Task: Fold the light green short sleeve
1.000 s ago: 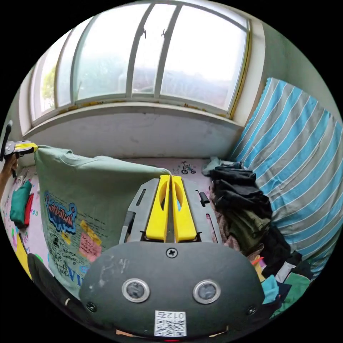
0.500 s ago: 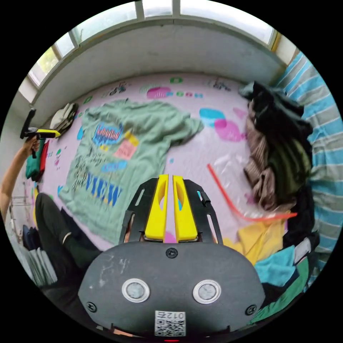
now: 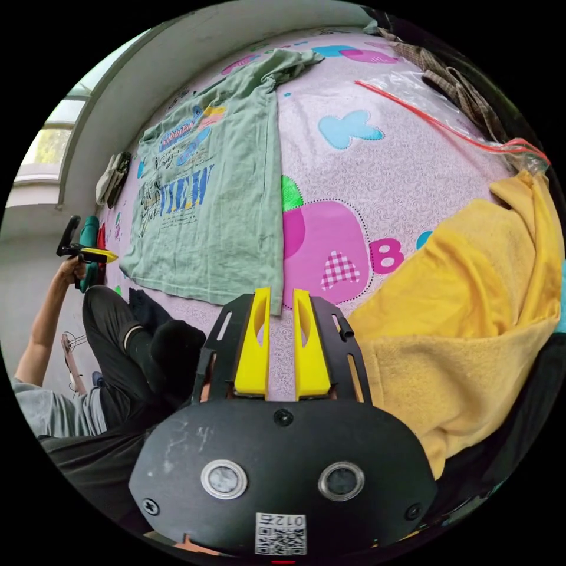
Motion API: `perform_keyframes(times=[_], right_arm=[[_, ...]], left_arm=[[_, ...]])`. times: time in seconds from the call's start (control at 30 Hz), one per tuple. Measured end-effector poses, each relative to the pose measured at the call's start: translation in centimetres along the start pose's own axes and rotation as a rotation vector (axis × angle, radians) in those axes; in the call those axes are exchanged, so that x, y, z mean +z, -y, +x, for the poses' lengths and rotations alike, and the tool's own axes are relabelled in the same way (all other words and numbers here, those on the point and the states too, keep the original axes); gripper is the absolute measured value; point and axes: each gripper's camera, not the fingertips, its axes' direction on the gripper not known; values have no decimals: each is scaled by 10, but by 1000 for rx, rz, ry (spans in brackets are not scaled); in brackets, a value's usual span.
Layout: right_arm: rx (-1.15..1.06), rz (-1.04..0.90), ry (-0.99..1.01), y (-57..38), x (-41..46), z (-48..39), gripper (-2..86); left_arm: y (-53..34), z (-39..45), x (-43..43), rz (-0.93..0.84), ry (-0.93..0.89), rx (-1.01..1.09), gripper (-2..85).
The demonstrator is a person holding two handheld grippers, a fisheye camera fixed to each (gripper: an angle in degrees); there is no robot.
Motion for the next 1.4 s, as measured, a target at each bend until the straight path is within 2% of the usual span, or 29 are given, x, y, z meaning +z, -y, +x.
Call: perform_keyframes(times=[0.13,0.3,0.47,0.6,0.77,1.1,1.27,1.4], right_arm=[[-10,12,8,22,-10,23,65],[14,27,87,46,-19,51,73],[5,10,65,63,-21,64,71],[6,-17,41,74,-26,75,9],[-13,-88,84,83,-48,87,-8],[19,-131,30,84,-58,105,-10],[39,-116,31,76,-67,109,-10],[30,-117,63,68,-84,113,-10]], left_arm=[[29,3,-13,-33,-40,33,88],[71,17,-22,-105,59,91,72],[100,26,-24,-189,136,110,30],[113,28,-33,-247,160,121,6],[113,28,-56,-242,71,165,1],[124,7,-29,-340,139,73,-1],[115,4,-10,-385,158,88,-1],[91,-3,-8,-357,151,132,-1]])
